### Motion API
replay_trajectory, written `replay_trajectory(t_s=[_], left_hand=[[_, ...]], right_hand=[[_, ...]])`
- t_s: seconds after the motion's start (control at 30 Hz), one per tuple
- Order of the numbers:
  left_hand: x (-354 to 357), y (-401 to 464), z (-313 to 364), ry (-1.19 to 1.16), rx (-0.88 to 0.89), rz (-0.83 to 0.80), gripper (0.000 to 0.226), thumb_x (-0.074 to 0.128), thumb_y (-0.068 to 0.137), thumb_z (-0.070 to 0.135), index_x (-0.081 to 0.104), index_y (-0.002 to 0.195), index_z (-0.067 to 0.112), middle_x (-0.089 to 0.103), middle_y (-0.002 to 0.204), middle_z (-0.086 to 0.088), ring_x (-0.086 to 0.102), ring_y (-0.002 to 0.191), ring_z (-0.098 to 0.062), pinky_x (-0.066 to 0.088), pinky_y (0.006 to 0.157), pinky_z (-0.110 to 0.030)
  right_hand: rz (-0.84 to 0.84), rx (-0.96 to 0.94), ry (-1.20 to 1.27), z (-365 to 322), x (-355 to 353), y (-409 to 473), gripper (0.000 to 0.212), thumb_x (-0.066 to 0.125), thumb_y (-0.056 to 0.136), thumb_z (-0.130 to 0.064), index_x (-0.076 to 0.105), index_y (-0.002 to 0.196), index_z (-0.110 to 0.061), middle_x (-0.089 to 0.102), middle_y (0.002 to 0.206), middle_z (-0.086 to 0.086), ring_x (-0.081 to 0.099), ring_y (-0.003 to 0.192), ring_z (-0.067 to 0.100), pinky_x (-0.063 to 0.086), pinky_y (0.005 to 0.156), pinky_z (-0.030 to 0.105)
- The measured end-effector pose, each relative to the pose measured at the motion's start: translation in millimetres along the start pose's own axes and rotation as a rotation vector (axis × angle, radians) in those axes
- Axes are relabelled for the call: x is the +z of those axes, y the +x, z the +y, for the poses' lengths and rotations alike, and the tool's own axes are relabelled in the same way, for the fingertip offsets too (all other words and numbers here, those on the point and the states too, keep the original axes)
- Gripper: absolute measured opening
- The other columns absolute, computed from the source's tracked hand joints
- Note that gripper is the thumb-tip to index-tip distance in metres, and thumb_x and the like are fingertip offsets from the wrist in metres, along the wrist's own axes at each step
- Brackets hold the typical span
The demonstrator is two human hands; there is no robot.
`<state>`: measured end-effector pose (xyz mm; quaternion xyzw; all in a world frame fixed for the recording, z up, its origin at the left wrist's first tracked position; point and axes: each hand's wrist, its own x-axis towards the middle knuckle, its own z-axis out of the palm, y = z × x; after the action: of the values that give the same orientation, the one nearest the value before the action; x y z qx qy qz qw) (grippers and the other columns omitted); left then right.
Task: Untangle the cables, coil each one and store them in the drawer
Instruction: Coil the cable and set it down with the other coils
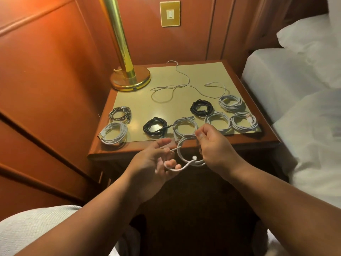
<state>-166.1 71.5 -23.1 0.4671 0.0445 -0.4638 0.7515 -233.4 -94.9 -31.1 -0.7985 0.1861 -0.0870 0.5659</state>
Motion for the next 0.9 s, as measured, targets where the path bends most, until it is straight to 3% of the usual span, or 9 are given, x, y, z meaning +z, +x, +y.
replay_trajectory(t_s=[0.13,0.27,0.33,0.47,0.6,0.73,0.8,0.9], left_hand=[[-6,2,-2,0.166,-0.05,-0.125,0.037,0.047,0.094,0.005,0.056,0.13,0.012,0.049,0.071,0.0,0.029,0.047,-0.007,0.019,0.041,-0.018],[-5,2,-9,0.198,-0.118,-0.121,0.038,0.049,0.092,0.001,0.061,0.127,0.008,0.052,0.074,-0.002,0.031,0.047,-0.006,0.023,0.04,-0.017],[-2,-1,-13,0.22,-0.078,-0.093,0.03,0.054,0.089,0.004,0.065,0.117,0.006,0.054,0.074,-0.001,0.038,0.05,-0.007,0.03,0.045,-0.02],[-4,-2,-25,0.493,0.167,0.044,0.008,0.068,0.09,0.021,0.074,0.086,0.02,0.063,0.077,-0.001,0.057,0.07,-0.014,0.046,0.068,-0.028],[-2,-2,-29,0.537,0.265,0.151,0.01,0.07,0.09,0.028,0.078,0.093,0.023,0.076,0.094,-0.003,0.069,0.097,-0.019,0.045,0.081,-0.033],[5,-4,-26,0.233,0.182,0.201,0.019,0.061,0.097,0.02,0.079,0.094,0.012,0.077,0.095,-0.01,0.073,0.094,-0.02,0.05,0.084,-0.033],[5,-4,-25,0.138,0.17,0.192,0.025,0.058,0.099,0.019,0.08,0.091,0.011,0.077,0.097,-0.009,0.073,0.094,-0.017,0.053,0.088,-0.033],[2,-3,-23,0.102,0.193,0.219,0.015,0.065,0.092,0.005,0.076,0.102,0.007,0.076,0.102,-0.012,0.072,0.101,-0.02,0.054,0.094,-0.034]], right_hand=[[0.027,-0.129,-0.081,-3,-7,-6,0.021,0.04,0.106,-0.021,0.049,0.09,-0.012,0.046,0.066,-0.003,0.041,0.051,0.002,0.039,0.05,0.021],[0.065,-0.122,-0.119,0,-14,-8,0.023,0.039,0.106,-0.021,0.049,0.088,-0.014,0.044,0.065,-0.001,0.038,0.053,0.008,0.035,0.05,0.027],[0.112,0.024,0.086,-1,-15,-7,0.027,0.036,0.107,-0.024,0.051,0.087,-0.015,0.042,0.068,-0.001,0.037,0.055,0.009,0.034,0.053,0.027],[0.14,0.403,0.784,-4,-8,-11,0.028,0.035,0.108,-0.028,0.053,0.092,-0.014,0.037,0.06,-0.004,0.026,0.05,0.009,0.029,0.058,0.028],[0.181,0.454,1.083,-10,5,-19,0.026,0.034,0.108,-0.026,0.053,0.098,-0.011,0.035,0.057,-0.004,0.024,0.049,0.008,0.025,0.055,0.023],[0.159,0.329,0.899,-11,23,-21,0.032,0.031,0.109,-0.029,0.057,0.114,-0.012,0.04,0.06,-0.006,0.035,0.054,0.007,0.032,0.062,0.025],[0.154,0.277,0.808,-8,32,-20,0.033,0.03,0.109,-0.026,0.059,0.113,-0.011,0.043,0.061,-0.006,0.039,0.058,0.007,0.037,0.066,0.026],[0.095,0.217,0.591,-4,39,-18,0.034,0.028,0.109,-0.022,0.057,0.104,-0.004,0.047,0.066,-0.002,0.044,0.069,0.016,0.04,0.079,0.034]])
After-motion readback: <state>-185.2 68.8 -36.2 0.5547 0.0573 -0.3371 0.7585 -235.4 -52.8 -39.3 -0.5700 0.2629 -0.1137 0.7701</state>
